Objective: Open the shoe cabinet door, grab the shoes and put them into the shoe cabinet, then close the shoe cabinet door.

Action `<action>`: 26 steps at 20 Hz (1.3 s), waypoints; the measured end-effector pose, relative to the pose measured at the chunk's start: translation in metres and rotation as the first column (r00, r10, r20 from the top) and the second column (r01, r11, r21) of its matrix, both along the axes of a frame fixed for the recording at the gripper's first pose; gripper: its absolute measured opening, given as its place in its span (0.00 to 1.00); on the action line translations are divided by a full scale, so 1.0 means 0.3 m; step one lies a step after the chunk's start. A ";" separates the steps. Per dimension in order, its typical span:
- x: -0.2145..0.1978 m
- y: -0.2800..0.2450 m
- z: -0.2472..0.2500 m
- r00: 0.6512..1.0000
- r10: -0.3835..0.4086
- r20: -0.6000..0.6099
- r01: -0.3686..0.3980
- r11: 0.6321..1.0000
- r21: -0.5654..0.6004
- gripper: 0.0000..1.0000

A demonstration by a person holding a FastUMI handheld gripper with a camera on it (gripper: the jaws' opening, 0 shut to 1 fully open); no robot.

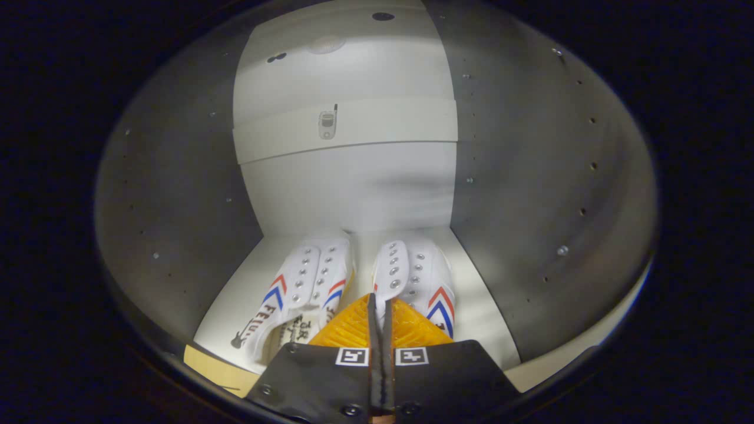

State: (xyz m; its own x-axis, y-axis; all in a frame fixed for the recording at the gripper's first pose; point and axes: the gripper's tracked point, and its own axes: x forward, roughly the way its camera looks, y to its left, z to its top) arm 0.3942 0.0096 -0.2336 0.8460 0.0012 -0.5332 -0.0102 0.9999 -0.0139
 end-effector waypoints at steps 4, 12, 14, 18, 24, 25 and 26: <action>0.050 0.015 0.000 1.000 0.021 -0.005 -0.021 1.000 0.006 0.02; -0.014 -0.047 0.047 0.999 -0.001 0.036 0.004 0.996 -0.093 0.04; -0.022 -0.046 0.098 0.996 -0.007 0.088 0.014 0.997 -0.078 0.17; -0.100 -0.060 0.237 0.986 -0.025 0.165 0.031 0.999 -0.033 0.28; -0.252 0.009 0.376 0.967 0.039 0.252 -0.031 0.999 -0.039 0.28; -0.287 0.026 0.402 0.962 0.059 0.268 -0.046 0.998 -0.051 0.31; -0.328 0.052 0.420 0.957 0.084 0.278 -0.070 0.996 -0.060 0.35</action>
